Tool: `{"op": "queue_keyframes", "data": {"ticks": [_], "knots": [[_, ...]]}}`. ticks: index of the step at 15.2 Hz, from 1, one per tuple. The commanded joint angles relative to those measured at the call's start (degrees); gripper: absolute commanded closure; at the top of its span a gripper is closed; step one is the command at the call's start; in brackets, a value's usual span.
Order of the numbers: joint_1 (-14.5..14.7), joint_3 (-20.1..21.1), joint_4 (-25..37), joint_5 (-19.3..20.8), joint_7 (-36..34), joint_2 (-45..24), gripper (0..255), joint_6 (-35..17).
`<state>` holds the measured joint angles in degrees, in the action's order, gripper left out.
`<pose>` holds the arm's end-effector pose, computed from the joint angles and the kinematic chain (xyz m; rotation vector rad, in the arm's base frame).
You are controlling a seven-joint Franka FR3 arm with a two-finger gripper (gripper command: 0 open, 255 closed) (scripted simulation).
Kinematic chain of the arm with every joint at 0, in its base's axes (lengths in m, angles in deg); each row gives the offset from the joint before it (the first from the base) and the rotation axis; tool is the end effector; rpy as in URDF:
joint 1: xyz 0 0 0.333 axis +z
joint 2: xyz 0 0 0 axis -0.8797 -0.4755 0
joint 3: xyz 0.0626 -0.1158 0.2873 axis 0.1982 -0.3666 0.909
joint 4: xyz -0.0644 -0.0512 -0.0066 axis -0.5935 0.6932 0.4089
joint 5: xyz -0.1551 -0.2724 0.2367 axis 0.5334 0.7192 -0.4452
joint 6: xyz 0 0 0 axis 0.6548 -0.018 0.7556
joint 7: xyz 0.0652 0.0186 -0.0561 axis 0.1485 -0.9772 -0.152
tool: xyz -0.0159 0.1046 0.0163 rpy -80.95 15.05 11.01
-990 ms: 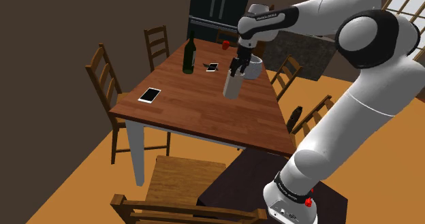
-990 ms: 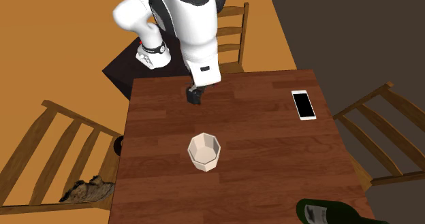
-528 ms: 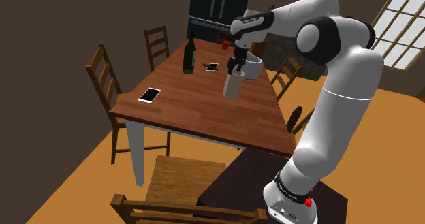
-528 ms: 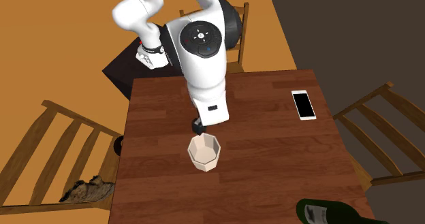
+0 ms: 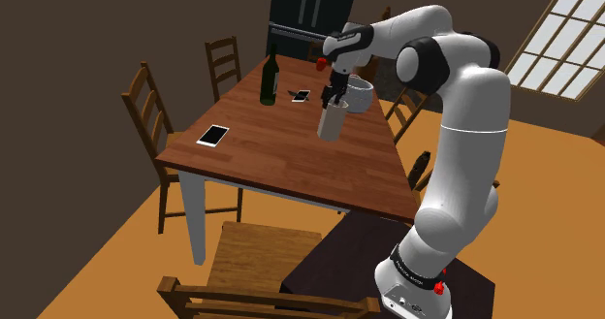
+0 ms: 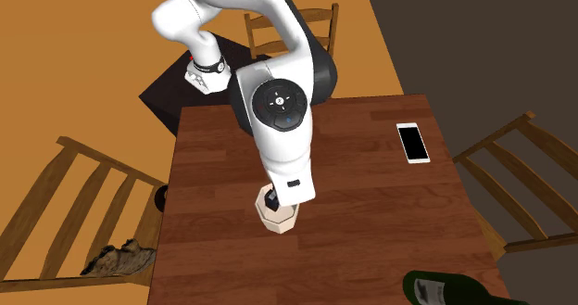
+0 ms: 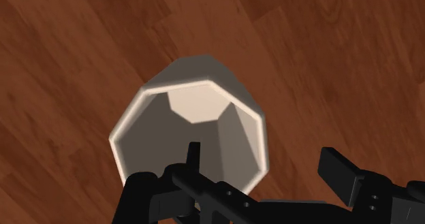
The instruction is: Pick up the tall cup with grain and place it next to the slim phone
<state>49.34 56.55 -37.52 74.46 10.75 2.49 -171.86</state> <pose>0.5687 -0.3446 0.4138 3.1360 -0.0444 0.0625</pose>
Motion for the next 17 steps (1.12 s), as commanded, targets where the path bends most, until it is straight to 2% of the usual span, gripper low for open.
{"op": "queue_keyframes", "data": {"ticks": [1,11,12,17], "knots": [[0.0,0.1,-1.1,-0.2,0.2,-0.4,0,-1.5],[0.0,0.2,-1.7,-0.5,0.3,-0.8,0,-2.5],[0.0,0.2,-1.7,-0.5,0.3,-0.8,255,-2.5],[0.0,0.2,-1.7,-0.5,0.3,-0.8,255,-2.5]]}}
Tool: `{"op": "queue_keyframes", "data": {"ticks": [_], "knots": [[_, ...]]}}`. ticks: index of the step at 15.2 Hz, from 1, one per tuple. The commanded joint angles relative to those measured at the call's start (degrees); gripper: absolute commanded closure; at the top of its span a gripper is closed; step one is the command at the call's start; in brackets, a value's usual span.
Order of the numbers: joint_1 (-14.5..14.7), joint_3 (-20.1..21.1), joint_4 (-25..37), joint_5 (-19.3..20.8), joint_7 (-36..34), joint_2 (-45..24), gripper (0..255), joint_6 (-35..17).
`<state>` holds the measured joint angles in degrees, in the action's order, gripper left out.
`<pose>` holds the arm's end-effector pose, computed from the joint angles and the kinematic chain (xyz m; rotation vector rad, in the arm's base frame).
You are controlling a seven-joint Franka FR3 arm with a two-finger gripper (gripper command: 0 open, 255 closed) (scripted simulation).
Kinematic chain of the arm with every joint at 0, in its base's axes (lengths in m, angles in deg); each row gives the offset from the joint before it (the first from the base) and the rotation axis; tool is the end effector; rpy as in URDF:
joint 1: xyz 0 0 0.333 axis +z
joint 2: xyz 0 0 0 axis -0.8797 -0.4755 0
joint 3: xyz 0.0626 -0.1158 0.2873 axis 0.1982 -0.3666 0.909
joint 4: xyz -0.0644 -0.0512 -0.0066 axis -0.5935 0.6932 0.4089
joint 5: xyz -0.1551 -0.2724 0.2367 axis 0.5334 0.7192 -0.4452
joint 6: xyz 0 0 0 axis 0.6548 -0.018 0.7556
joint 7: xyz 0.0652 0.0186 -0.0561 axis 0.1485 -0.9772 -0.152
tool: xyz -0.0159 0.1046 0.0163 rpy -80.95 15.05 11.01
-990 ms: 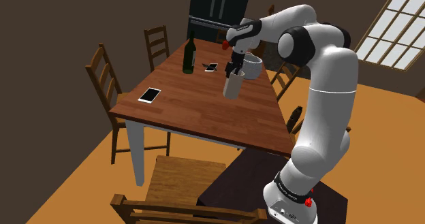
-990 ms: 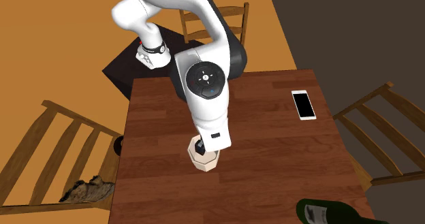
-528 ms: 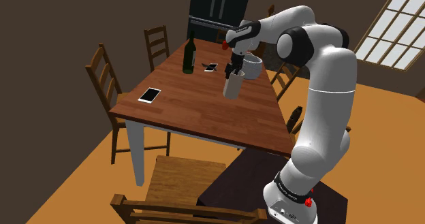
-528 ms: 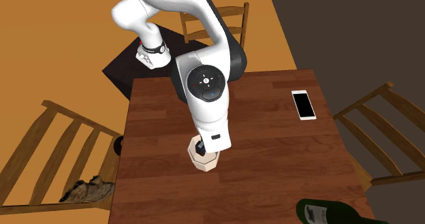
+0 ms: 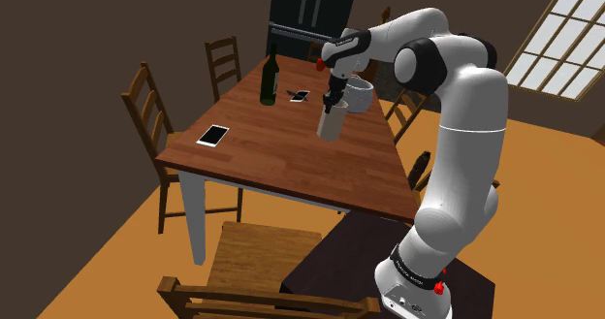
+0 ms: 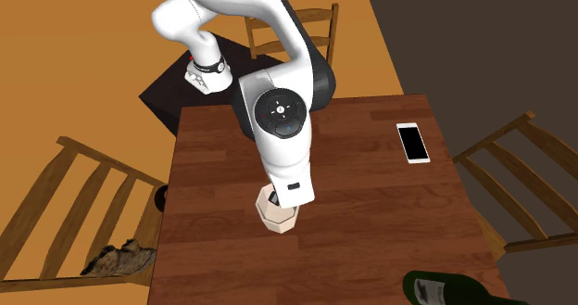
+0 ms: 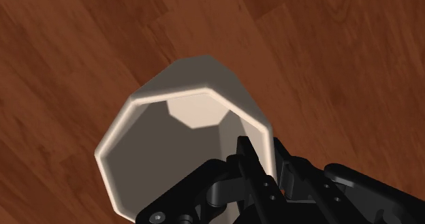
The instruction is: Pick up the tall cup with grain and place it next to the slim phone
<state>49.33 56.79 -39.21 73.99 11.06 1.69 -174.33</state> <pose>0.5688 -0.3438 0.3948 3.1360 -0.0437 0.0639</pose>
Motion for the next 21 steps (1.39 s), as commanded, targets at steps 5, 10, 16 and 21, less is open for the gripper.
{"op": "queue_keyframes", "data": {"ticks": [5,10,16,21], "knots": [[0.0,-0.1,0.4,0.1,-0.1,0.2,255,0.6],[0.1,-0.3,2.8,0.8,-0.5,1.3,255,4.0],[0.0,-0.6,6.1,1.3,-1.0,2.3,255,8.2],[-0.1,-0.8,9.4,1.6,-1.3,2.7,255,11.8]]}}
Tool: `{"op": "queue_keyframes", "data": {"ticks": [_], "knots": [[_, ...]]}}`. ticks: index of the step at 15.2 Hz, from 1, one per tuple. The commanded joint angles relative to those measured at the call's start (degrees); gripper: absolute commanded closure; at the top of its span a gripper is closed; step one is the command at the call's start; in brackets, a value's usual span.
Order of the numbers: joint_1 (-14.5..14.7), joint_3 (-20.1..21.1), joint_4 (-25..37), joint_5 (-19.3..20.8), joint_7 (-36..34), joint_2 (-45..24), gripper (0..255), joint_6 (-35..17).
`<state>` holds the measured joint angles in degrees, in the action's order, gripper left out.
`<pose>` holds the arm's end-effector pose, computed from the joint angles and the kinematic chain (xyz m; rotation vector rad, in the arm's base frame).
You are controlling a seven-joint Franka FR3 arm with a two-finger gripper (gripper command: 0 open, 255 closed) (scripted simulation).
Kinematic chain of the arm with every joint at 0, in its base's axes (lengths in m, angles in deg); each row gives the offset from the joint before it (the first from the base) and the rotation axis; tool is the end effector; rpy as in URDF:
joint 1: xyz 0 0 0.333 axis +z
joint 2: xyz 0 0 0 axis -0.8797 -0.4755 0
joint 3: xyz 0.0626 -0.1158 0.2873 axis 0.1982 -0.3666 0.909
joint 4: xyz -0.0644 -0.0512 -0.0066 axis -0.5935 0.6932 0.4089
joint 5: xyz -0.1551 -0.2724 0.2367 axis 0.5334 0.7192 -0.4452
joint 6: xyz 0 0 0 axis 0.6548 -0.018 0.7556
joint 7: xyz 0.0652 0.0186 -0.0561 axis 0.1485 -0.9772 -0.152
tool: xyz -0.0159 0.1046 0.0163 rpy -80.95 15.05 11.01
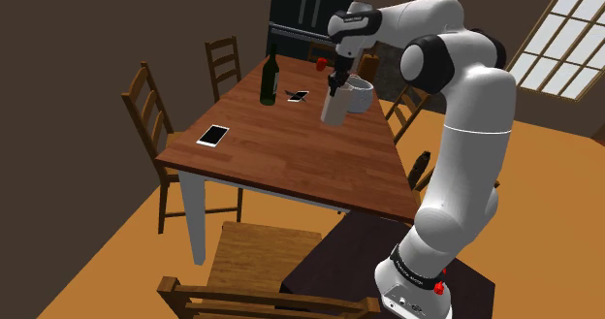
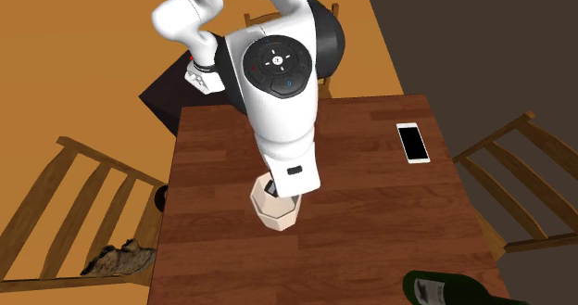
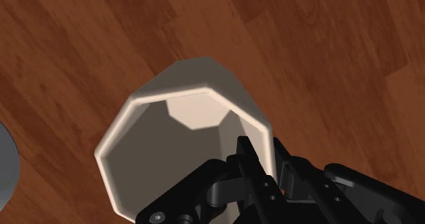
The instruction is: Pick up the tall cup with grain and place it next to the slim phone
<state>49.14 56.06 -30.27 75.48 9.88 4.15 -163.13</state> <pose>0.5692 -0.3450 0.4790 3.1359 -0.0445 0.0628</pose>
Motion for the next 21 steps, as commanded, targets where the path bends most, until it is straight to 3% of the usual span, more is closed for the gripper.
{"op": "queue_keyframes", "data": {"ticks": [1,21], "knots": [[0.0,-0.1,1.1,0.2,-0.2,0.3,255,1.4],[-2.4,-0.3,21.0,-0.8,-0.6,-2.6,255,18.4]]}}
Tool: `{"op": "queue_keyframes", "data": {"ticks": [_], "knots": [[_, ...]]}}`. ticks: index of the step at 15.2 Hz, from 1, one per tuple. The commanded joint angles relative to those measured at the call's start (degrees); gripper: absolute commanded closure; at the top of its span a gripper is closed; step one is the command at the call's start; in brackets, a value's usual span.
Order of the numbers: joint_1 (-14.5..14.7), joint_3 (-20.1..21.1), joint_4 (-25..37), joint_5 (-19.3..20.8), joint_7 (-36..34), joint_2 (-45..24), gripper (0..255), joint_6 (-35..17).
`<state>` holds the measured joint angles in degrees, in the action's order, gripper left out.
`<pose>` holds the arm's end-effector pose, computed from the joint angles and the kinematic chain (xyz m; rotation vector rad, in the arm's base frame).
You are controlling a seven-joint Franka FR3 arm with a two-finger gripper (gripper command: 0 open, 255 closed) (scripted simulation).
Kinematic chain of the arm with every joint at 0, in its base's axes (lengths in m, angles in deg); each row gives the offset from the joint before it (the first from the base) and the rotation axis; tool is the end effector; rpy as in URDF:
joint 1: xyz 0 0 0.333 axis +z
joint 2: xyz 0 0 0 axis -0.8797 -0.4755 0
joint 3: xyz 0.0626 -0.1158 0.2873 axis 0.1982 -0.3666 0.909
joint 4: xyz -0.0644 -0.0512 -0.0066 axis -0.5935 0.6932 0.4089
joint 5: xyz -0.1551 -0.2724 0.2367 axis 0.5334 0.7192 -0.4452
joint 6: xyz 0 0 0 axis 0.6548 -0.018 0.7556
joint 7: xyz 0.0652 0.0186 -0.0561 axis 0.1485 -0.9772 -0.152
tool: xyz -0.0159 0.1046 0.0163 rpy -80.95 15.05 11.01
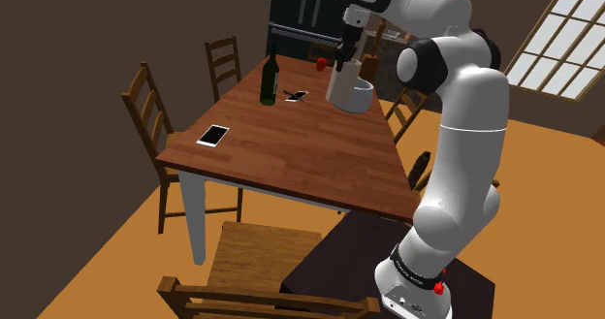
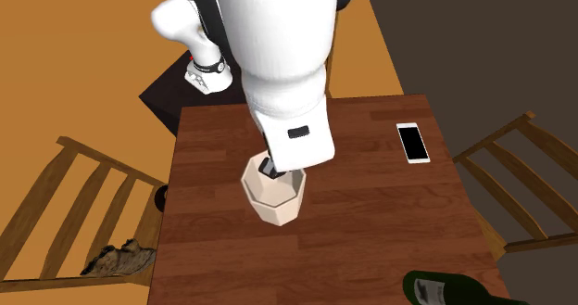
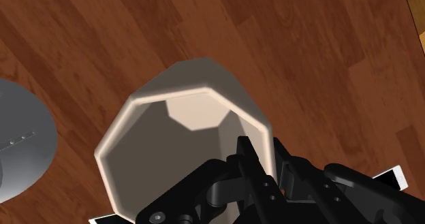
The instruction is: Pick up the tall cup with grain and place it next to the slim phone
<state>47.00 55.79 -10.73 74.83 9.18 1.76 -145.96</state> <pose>0.5701 -0.3438 0.5876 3.1363 -0.0443 0.0625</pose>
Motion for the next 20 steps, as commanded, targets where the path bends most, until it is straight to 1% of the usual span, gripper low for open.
{"op": "queue_keyframes", "data": {"ticks": [1,6,10,11,13,15,20], "knots": [[-0.5,0.0,2.9,-0.3,0.1,-0.6,255,2.2],[-2.2,0.1,11.3,-1.4,0.0,-3.4,255,7.9],[-4.5,0.4,20.9,-2.8,-0.3,-7.2,255,13.6],[-4.8,0.5,22.0,-3.0,-0.3,-7.7,255,14.3],[-1.3,0.6,17.1,-1.7,-2.5,-4.7,255,12.3],[1.6,0.9,13.7,-0.7,-4.9,-2.5,255,11.0],[7.8,2.1,8.8,1.3,-11.0,0.9,255,9.1]]}}
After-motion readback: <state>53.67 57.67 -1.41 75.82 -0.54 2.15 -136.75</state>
